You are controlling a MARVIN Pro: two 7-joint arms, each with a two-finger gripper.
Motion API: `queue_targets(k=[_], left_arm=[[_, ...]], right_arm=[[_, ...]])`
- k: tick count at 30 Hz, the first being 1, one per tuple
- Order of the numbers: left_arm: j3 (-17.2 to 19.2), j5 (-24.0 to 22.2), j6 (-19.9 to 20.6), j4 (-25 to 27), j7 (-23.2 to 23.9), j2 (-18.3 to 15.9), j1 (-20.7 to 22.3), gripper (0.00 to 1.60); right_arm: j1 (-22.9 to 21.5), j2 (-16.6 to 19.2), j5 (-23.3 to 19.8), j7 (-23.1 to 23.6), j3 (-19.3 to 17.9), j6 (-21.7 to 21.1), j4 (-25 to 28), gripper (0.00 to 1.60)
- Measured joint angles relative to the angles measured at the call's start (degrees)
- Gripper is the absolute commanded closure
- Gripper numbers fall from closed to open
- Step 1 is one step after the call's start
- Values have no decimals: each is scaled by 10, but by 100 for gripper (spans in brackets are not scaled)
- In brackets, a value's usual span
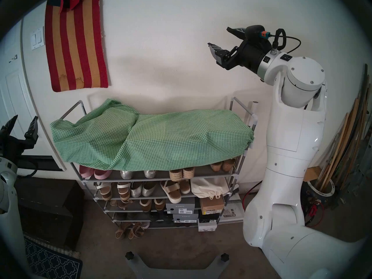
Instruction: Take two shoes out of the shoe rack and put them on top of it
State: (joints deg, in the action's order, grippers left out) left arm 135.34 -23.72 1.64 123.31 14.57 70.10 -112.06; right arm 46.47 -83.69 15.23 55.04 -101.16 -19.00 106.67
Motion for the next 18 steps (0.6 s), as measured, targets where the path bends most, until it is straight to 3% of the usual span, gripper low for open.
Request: queue_targets(k=[9,18], left_arm=[[21,-48,-29,30,95,-33,-46,0],[18,-53,-45,30,185,-50,-98,0]], right_arm=[[0,0,0,0,0,0,0,0],[0,0,0,0,0,0,0,0]])
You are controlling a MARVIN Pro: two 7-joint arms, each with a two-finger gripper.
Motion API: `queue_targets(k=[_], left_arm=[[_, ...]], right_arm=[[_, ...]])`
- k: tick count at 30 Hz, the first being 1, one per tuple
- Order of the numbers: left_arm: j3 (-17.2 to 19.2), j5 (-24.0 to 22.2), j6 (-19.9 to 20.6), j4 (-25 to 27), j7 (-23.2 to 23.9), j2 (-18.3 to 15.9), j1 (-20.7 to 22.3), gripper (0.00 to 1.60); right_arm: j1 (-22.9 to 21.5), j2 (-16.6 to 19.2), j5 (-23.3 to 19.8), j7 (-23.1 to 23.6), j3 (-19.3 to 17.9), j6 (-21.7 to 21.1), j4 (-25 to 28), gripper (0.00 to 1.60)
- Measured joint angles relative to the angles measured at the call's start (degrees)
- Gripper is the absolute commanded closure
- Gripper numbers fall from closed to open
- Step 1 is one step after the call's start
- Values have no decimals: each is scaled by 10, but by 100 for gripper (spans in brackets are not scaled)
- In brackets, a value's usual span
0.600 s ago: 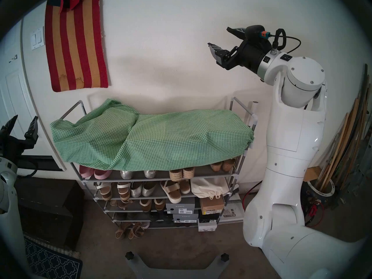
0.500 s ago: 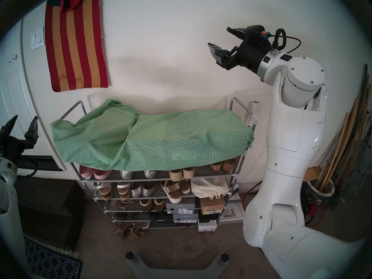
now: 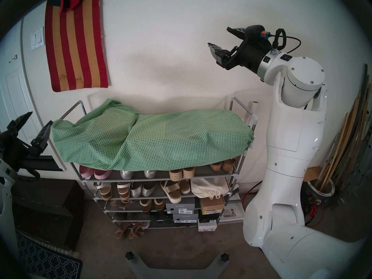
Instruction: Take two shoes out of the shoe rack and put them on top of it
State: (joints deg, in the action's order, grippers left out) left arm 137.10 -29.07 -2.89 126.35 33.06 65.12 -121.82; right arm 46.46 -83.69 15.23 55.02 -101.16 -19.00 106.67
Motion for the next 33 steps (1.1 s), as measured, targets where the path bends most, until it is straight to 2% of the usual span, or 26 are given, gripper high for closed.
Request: queue_targets(k=[7,16,24,33], left_arm=[[-3,-11,-18,-20,77,-20,-43,0],[-41,5,-63,-91,175,-67,-87,0],[-98,18,-105,-145,238,-105,-69,0],[-174,82,-181,-164,243,-111,-42,0]], right_arm=[[0,0,0,0,0,0,0,0],[0,0,0,0,0,0,0,0],[0,0,0,0,0,0,0,0],[0,0,0,0,0,0,0,0]])
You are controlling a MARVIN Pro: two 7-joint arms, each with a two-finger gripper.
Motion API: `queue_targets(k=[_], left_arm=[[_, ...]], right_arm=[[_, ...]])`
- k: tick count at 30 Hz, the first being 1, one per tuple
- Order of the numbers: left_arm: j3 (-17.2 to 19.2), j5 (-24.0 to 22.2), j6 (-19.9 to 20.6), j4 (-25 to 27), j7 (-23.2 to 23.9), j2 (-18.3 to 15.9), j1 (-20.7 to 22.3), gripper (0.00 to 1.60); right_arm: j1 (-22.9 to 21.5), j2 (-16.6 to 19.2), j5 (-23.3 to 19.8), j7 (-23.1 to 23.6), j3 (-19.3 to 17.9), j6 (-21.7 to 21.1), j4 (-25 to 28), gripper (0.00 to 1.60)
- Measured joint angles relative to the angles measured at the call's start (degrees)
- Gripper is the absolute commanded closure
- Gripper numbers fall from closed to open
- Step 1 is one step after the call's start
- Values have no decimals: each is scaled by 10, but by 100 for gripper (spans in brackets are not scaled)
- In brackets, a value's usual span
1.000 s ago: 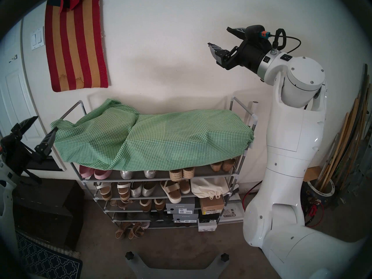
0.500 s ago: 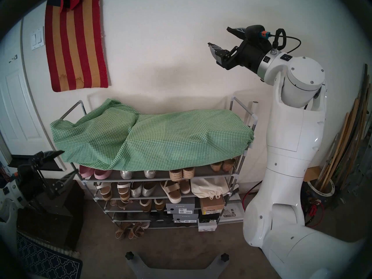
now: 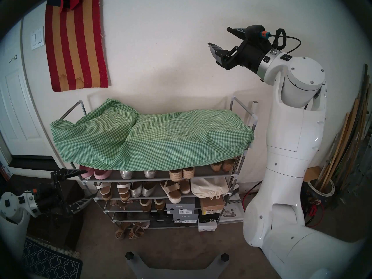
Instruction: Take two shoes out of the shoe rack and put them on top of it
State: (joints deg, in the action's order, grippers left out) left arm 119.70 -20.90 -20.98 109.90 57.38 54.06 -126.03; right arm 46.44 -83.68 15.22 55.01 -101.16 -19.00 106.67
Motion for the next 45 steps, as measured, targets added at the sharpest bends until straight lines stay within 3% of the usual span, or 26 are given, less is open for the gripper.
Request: queue_targets(k=[9,16,30,45], left_arm=[[-81,107,-79,-40,-46,20,41,0],[-117,167,-108,-76,-70,29,75,0],[-158,271,-139,-152,-147,58,159,0],[-174,318,-146,-213,-185,64,243,0]], right_arm=[[0,0,0,0,0,0,0,0],[0,0,0,0,0,0,0,0],[0,0,0,0,0,0,0,0],[0,0,0,0,0,0,0,0]])
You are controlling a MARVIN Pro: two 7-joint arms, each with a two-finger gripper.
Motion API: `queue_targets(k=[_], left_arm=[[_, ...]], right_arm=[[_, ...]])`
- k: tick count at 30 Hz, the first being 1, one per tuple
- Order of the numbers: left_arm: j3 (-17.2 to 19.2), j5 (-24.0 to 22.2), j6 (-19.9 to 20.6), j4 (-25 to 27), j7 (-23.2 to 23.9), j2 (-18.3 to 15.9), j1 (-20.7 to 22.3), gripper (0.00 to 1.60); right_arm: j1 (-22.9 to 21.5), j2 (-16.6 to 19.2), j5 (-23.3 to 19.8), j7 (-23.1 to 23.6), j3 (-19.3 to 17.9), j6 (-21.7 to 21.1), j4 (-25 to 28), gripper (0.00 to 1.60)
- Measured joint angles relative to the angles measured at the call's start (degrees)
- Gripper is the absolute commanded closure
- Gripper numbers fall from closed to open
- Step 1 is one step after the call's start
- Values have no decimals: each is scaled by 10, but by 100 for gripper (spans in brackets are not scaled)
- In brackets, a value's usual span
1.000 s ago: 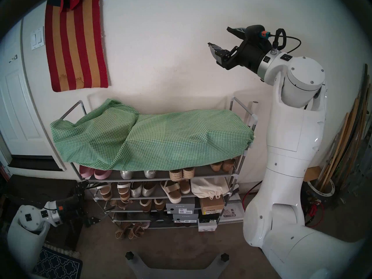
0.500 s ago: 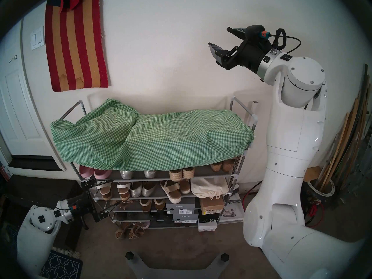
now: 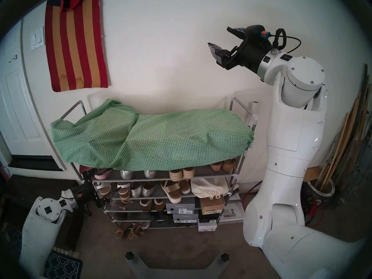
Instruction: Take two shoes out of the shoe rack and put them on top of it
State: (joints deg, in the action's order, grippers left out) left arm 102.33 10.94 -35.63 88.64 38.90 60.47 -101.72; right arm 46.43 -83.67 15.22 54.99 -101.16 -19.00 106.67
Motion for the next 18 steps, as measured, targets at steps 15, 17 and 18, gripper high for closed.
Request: queue_targets(k=[15,17,18], left_arm=[[7,-32,21,33,22,-3,-19,0],[12,-40,22,43,29,-6,-32,0],[15,-42,22,47,33,-7,-37,0]], right_arm=[[0,0,0,0,0,0,0,0],[0,0,0,0,0,0,0,0],[0,0,0,0,0,0,0,0]])
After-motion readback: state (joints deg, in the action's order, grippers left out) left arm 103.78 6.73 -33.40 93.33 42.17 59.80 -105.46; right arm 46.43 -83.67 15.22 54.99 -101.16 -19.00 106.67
